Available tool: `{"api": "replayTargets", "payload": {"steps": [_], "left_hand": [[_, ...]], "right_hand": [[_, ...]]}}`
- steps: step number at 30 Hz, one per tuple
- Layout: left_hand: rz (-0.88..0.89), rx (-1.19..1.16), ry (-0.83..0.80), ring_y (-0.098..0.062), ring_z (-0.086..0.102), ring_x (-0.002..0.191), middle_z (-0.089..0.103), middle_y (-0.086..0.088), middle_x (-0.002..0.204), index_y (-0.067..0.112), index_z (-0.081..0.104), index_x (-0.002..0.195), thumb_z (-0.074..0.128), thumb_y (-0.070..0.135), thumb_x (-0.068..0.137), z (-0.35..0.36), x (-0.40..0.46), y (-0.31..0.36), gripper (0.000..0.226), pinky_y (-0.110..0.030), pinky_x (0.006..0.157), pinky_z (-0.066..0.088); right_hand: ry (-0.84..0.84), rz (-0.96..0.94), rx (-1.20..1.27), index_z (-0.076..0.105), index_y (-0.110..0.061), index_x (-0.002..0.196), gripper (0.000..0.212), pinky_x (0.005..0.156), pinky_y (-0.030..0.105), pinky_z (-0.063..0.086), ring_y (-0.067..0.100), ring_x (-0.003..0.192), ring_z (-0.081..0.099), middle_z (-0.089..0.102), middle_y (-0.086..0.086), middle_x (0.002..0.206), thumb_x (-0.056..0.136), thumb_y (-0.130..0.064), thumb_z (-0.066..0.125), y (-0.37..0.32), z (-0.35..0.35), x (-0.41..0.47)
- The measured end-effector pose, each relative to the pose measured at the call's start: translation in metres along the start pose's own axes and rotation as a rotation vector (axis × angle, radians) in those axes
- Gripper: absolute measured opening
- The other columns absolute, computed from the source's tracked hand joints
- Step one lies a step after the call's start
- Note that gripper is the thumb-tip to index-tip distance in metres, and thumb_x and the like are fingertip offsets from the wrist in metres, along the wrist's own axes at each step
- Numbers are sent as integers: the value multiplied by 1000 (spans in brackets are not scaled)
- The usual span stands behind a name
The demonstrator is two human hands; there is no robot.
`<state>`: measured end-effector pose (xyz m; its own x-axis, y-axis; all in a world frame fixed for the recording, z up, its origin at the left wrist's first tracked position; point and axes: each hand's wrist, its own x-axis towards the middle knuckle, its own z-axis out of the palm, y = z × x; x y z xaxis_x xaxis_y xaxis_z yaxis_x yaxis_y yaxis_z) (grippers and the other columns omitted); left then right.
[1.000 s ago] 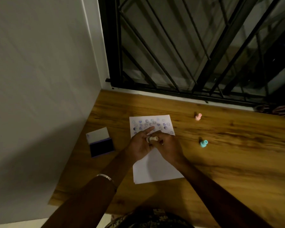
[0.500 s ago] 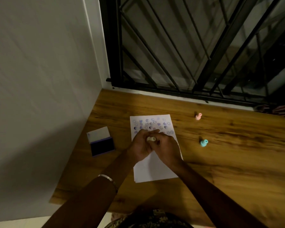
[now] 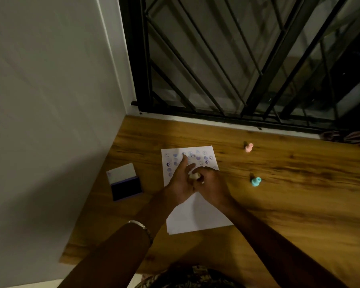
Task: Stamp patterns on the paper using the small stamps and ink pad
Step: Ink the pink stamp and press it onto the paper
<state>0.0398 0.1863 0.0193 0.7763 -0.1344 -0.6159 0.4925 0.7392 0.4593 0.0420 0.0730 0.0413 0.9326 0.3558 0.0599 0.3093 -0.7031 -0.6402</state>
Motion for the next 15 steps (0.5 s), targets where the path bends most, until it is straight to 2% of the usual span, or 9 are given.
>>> {"api": "replayTargets", "payload": {"steps": [2,4,6,7,9,11,15], "left_hand": [[31,173,44,-28,61,114,65,-11,124,17,57,125,43,60,92,8,5,-4,56,-45,102,46],[95,421,125,-24,63,101,68,-8,107,17,62,105,43,49,97,16,6,-9,38,-40,93,48],[196,630,195,-19,62,83,66,-4,90,21,59,85,47,35,99,19,6,-15,24,-32,78,49],[253,717,202,-17,61,79,65,-3,86,22,58,82,49,32,99,18,8,-20,22,-28,73,48],[348,907,190,-17,64,81,68,-3,89,21,61,86,51,32,97,13,12,-32,18,-26,73,51],[432,1115,163,-18,66,89,71,-4,96,22,64,94,50,31,97,8,16,-43,17,-32,83,56],[510,1289,55,-14,68,90,72,0,97,21,65,99,48,24,98,16,15,-54,18,-36,86,57]], "right_hand": [[-4,4,-58,68,-11,106,22,85,29,53,22,94,67,71,8,109,85,-12,63,10,-8,6],[-13,69,-131,64,-15,112,27,87,30,52,23,99,66,69,6,113,86,-21,64,27,-22,15],[-19,197,-189,64,-24,105,23,75,30,54,17,86,64,69,0,102,84,-33,64,47,-42,23],[-14,255,-233,64,-25,99,18,68,29,53,14,78,62,68,-1,95,84,-36,63,58,-53,28],[6,348,-269,63,-18,94,15,61,28,49,15,70,58,67,4,88,86,-30,61,74,-72,36],[7,438,-269,61,-9,96,17,63,30,47,20,73,57,64,9,89,87,-23,62,91,-88,46],[-7,581,-270,56,-2,111,33,85,43,52,34,100,59,61,20,112,84,-18,66,132,-103,62]]}}
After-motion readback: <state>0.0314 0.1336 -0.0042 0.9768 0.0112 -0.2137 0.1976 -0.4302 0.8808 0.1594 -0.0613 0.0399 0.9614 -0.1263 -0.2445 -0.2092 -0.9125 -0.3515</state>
